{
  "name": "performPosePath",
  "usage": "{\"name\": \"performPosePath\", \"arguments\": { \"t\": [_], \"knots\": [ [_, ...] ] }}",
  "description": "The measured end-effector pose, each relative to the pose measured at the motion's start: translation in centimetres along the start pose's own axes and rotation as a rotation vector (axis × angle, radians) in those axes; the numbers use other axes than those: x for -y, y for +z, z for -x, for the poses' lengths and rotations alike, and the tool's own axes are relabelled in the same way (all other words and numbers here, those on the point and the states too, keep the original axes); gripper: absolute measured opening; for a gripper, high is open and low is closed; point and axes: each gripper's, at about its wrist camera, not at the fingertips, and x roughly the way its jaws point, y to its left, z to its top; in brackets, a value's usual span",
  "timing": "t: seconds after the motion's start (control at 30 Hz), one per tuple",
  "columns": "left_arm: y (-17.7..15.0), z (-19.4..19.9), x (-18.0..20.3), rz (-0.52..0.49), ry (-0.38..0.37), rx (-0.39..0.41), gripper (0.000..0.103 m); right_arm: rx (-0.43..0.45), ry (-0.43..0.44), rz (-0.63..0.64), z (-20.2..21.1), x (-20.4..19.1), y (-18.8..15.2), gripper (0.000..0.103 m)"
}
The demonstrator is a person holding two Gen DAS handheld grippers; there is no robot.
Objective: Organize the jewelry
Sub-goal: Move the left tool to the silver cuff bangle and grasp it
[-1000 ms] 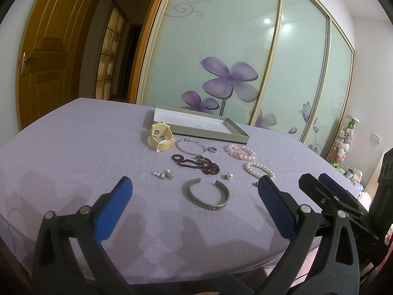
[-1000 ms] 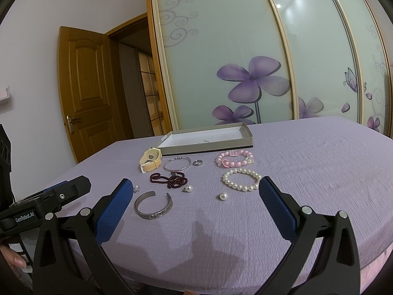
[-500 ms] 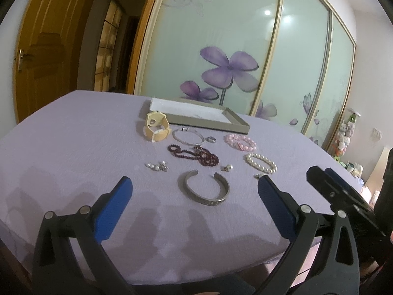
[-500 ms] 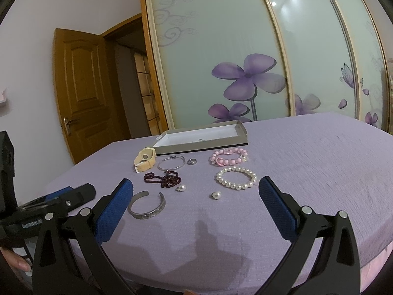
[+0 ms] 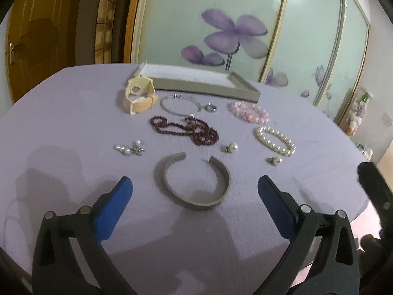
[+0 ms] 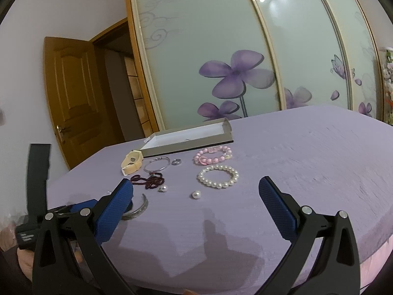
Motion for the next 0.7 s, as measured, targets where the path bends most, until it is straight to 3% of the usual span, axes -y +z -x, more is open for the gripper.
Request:
{"name": "performPosePath", "arguments": {
  "t": [0.33, 0.7],
  "knots": [
    [0.6, -2.7, 2.1, -0.074, 0.092, -0.092, 0.097, -0.009, -0.002, -0.014, -0.3, 0.8, 0.0, 0.102],
    [1.5, -3.6, 2.9, -0.096, 0.128, -0.164, 0.095, -0.012, 0.002, -0.006, -0.3, 0.7, 0.1, 0.102]
  ]
}}
